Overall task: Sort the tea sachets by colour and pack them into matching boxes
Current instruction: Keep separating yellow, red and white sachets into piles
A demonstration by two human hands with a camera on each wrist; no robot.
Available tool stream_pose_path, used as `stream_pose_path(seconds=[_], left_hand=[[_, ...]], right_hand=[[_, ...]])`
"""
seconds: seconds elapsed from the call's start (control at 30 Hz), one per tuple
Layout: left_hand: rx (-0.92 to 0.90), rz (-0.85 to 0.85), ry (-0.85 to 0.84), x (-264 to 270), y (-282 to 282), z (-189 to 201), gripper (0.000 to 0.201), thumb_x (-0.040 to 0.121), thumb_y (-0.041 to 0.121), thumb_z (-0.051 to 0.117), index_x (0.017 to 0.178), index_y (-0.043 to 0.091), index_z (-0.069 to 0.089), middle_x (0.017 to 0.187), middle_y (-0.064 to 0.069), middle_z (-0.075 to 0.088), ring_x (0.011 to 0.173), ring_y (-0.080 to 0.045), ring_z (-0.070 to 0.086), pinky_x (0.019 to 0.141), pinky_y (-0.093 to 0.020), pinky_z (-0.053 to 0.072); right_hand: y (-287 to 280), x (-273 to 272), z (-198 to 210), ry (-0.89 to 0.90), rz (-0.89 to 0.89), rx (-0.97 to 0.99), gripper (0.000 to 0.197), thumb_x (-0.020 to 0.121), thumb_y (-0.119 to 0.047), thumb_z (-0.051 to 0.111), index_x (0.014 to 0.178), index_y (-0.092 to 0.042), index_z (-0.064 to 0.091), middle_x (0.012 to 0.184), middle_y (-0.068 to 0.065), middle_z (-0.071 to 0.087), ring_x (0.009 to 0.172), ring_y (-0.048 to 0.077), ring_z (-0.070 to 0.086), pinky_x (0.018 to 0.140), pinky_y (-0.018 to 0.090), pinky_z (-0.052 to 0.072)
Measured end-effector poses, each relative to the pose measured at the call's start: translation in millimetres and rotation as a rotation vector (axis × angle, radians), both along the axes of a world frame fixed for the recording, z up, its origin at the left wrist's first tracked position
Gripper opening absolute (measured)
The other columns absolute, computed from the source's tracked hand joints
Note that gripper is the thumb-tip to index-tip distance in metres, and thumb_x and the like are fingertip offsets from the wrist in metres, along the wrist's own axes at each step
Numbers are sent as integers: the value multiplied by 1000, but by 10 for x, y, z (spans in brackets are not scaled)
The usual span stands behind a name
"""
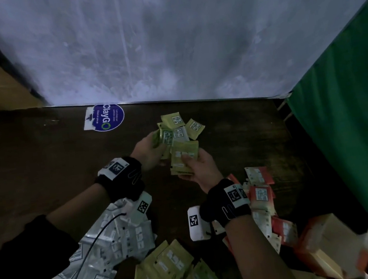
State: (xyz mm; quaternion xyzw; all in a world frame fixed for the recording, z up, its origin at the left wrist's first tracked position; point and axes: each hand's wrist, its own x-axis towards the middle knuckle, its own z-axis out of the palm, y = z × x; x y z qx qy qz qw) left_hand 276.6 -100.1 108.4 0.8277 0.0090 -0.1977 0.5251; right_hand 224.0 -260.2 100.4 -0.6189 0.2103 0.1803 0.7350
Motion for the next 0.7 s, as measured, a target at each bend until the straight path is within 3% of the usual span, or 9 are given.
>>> stream_pose_path(seconds=[0.07, 0.13, 0.23, 0.3, 0.37, 0.43, 0.5, 0.6, 0.7], left_hand=[[179, -41, -47, -13, 35, 16, 16, 92, 17, 50, 107, 18, 55, 103, -10, 65, 80, -22, 61, 71, -32, 48], [57, -133, 93, -89, 44, 24, 8, 96, 20, 47, 96, 20, 55, 106, -11, 65, 81, -23, 63, 75, -37, 52], [-238, -212, 320, -329, -70, 42, 18, 98, 15, 42, 93, 13, 59, 102, -11, 65, 75, -17, 66, 72, -29, 55], [-227, -243, 313, -469, -175, -23, 22, 98, 19, 41, 99, 8, 60, 105, -15, 65, 81, -18, 65, 81, -32, 52], [11, -297, 230, -488, -205, -115, 22, 98, 29, 40, 109, 15, 54, 113, -9, 55, 95, -22, 58, 87, -36, 47], [288, -447, 199, -426, -145, -209, 44, 92, 48, 43, 125, 20, 46, 123, -3, 46, 113, -25, 50, 92, -35, 44], [406, -531, 185, -406, -31, -253, 53, 91, 49, 48, 133, 17, 38, 126, -2, 48, 115, -21, 50, 91, -31, 44], [634, -697, 75, -513, 184, -306, 66, 85, 55, 56, 139, 25, 33, 139, -2, 39, 123, -20, 43, 98, -33, 40], [804, -1073, -27, -810, 397, -414, 86, 72, 63, 64, 142, 46, 18, 156, 4, 0, 142, -25, 13, 110, -45, 29]], right_hand=[[-55, -36, -8, -20, -63, -62, 44, 92, -17, 60, 132, -19, 41, 127, 8, 58, 106, 23, 62, 75, 37, 56], [-113, -87, -18, 0, -50, -9, 52, 88, -14, 64, 134, -19, 39, 126, 7, 58, 106, 23, 63, 82, 42, 56], [-142, -202, -9, 24, 54, 48, 40, 90, -14, 61, 128, -18, 49, 122, 6, 62, 104, 21, 64, 83, 40, 56], [-154, -284, -38, 60, 53, 105, 32, 92, -15, 60, 122, -22, 54, 119, 4, 63, 103, 21, 64, 81, 41, 56], [-173, -373, -95, 120, 35, 157, 33, 91, -14, 61, 122, -22, 54, 120, 6, 63, 105, 25, 63, 80, 45, 56], [-201, -463, -165, 182, 31, 127, 33, 89, -15, 64, 120, -22, 55, 121, 7, 62, 106, 27, 63, 79, 45, 56], [-239, -550, -237, 249, 71, 15, 30, 88, -15, 67, 115, -23, 55, 117, 5, 63, 103, 24, 64, 79, 42, 57], [-259, -657, -379, 237, 294, -327, 37, 86, -18, 69, 119, -20, 52, 119, 3, 61, 105, 21, 62, 88, 42, 55], [-136, -757, -481, 122, 552, -709, 40, 89, -22, 64, 126, -15, 50, 124, 6, 57, 114, 23, 57, 98, 38, 48]])
